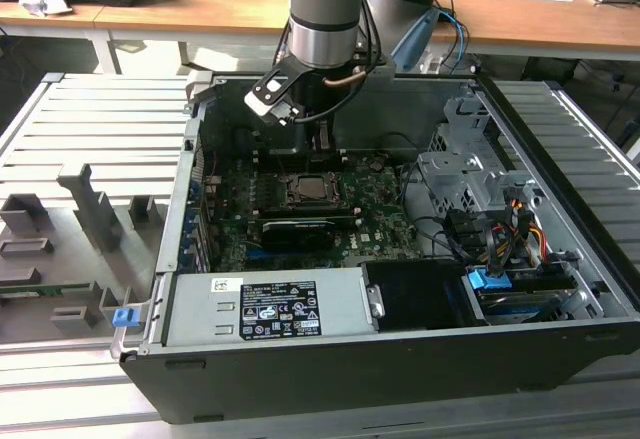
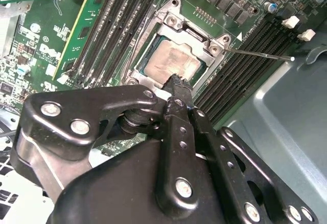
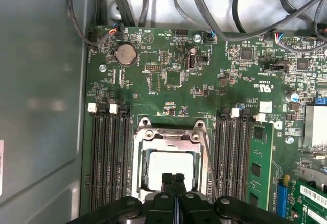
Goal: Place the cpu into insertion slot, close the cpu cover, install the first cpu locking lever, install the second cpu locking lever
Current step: 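Install the first cpu locking lever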
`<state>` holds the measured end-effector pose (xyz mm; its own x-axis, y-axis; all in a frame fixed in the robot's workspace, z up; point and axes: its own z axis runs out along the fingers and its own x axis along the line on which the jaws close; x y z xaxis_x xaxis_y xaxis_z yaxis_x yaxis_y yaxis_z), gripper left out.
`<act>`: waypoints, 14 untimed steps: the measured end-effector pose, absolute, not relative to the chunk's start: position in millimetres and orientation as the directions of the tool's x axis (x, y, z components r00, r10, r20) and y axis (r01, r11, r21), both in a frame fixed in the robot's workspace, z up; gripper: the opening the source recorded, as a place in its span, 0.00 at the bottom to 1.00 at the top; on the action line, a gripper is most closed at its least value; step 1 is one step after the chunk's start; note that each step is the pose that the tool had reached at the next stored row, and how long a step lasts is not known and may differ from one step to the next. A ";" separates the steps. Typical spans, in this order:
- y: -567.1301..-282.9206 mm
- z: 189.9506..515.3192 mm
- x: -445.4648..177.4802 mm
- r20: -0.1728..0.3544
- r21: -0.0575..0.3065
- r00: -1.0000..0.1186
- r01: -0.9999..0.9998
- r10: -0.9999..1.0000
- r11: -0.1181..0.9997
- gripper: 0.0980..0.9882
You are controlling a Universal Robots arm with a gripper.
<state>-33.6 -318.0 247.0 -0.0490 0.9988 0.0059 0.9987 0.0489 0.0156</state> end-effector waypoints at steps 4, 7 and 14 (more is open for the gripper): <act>-318.0 254.6 -33.6 0.006 0.016 -0.049 0.999 0.999 0.049 0.01; -318.0 256.7 -33.6 0.006 0.016 -0.050 0.999 0.999 0.050 0.01; -318.1 256.8 -34.1 0.006 0.016 -0.093 0.996 0.996 0.093 0.01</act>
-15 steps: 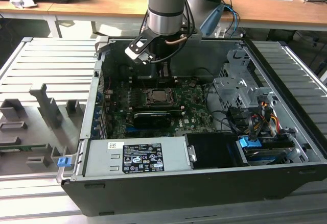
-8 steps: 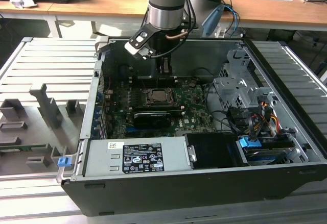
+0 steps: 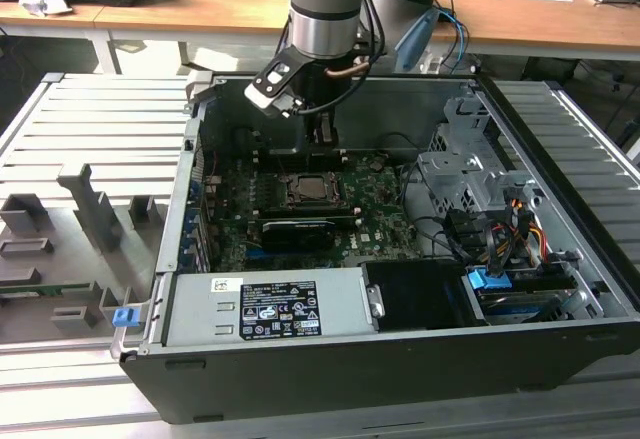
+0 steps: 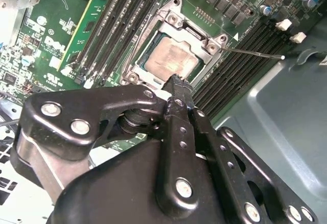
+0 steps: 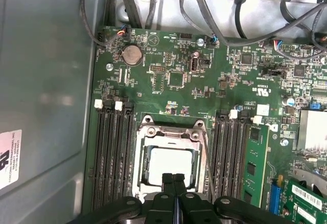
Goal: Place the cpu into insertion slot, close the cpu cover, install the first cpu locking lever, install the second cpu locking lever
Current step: 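Install the first cpu locking lever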
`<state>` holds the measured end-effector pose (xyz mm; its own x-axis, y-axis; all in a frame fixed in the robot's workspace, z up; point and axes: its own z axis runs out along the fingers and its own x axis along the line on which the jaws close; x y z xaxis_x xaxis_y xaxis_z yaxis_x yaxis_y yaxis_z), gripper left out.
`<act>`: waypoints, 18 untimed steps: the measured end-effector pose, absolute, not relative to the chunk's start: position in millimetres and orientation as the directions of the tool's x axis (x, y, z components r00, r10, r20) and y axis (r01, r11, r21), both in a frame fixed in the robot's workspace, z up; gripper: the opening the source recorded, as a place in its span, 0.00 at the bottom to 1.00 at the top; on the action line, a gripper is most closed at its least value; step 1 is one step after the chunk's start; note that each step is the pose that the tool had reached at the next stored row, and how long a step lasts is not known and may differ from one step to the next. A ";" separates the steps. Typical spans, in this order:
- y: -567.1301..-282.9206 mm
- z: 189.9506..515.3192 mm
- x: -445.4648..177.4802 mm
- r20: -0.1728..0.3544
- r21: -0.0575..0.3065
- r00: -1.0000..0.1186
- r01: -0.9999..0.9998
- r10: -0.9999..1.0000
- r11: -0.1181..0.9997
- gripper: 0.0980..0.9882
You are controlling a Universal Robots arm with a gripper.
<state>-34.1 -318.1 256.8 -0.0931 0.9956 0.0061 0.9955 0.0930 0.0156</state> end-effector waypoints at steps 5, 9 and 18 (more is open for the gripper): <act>-318.0 256.8 -34.3 0.006 0.016 -0.176 0.984 0.984 0.176 0.01; -318.0 256.8 -34.3 0.006 0.016 -0.217 0.976 0.976 0.217 0.01; -318.0 256.8 -34.3 0.006 0.016 -0.287 0.958 0.958 0.287 0.01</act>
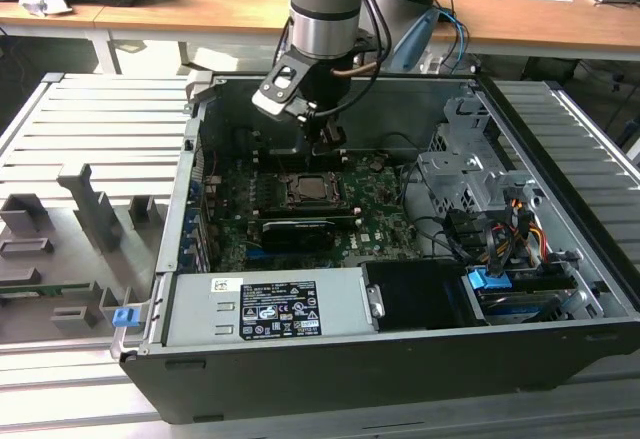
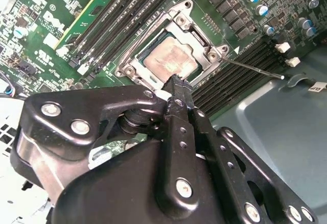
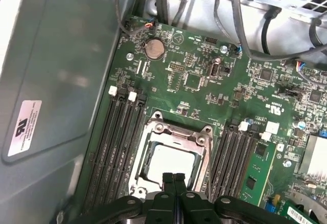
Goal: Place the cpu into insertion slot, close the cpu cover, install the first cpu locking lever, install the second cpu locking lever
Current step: 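Install the first cpu locking lever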
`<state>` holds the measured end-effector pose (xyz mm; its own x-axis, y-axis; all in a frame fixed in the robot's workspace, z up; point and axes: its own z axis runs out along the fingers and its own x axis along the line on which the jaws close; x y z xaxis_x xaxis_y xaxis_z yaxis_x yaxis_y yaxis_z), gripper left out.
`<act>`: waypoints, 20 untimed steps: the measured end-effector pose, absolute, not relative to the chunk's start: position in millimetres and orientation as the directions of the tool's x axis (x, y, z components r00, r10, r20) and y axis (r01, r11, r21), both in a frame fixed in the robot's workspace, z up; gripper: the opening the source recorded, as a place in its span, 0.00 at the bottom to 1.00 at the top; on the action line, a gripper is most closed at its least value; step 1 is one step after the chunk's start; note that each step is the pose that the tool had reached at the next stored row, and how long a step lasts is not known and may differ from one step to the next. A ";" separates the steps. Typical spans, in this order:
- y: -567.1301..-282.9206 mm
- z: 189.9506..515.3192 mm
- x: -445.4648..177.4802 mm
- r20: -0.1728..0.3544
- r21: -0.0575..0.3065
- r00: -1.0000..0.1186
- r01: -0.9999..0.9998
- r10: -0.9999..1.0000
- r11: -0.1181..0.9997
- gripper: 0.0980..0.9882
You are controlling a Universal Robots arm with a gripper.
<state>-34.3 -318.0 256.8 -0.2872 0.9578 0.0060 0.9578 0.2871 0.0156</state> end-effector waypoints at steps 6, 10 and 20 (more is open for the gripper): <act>-318.0 256.8 -34.2 0.006 0.016 -0.327 0.945 0.945 0.326 0.01; -318.1 256.8 -34.2 0.006 0.016 -0.342 0.940 0.940 0.341 0.01; -318.1 256.8 -34.2 0.006 0.016 -0.410 0.912 0.912 0.409 0.01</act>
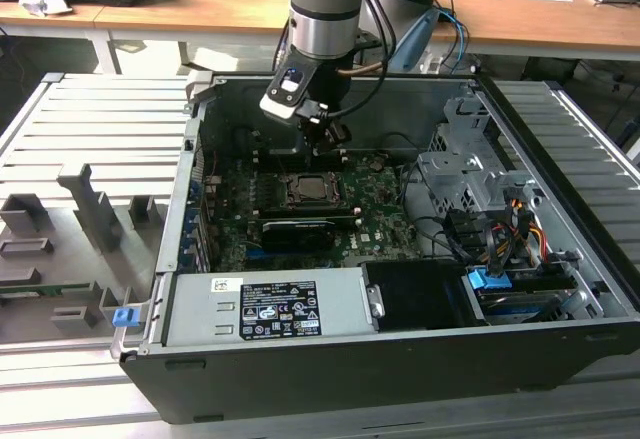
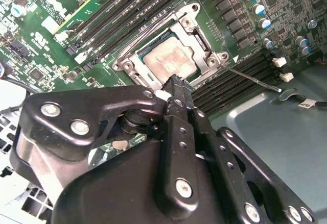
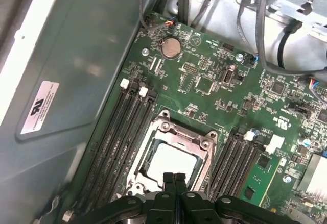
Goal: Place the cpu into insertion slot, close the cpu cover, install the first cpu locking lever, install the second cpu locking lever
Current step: 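Install the first cpu locking lever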
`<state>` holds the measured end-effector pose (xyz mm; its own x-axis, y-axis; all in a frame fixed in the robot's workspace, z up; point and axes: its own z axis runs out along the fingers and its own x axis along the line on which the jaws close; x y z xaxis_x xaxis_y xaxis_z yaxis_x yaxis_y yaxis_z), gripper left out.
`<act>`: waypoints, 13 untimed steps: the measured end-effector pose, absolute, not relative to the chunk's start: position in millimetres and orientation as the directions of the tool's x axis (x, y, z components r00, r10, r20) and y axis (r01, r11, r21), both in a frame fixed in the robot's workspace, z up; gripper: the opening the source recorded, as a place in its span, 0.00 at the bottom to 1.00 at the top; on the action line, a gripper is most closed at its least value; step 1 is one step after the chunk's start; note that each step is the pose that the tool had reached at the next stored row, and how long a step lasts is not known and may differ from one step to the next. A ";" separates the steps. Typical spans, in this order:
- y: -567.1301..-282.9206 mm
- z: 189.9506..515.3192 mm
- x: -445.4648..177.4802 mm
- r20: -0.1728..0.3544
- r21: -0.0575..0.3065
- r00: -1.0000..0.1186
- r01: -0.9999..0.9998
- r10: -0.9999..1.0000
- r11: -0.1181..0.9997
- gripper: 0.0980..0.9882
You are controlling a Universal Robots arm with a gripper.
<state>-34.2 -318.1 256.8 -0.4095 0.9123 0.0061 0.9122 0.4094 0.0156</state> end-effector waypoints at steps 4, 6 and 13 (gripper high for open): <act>-318.1 256.8 -34.3 0.006 0.016 -0.422 0.907 0.907 0.422 0.01; -318.1 256.7 -34.2 0.006 0.016 -0.429 0.903 0.903 0.429 0.01; -318.1 256.6 -34.3 0.006 0.016 -0.516 0.857 0.857 0.516 0.01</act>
<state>-34.3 -318.1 256.6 -0.5158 0.8567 0.0061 0.8566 0.5157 0.0155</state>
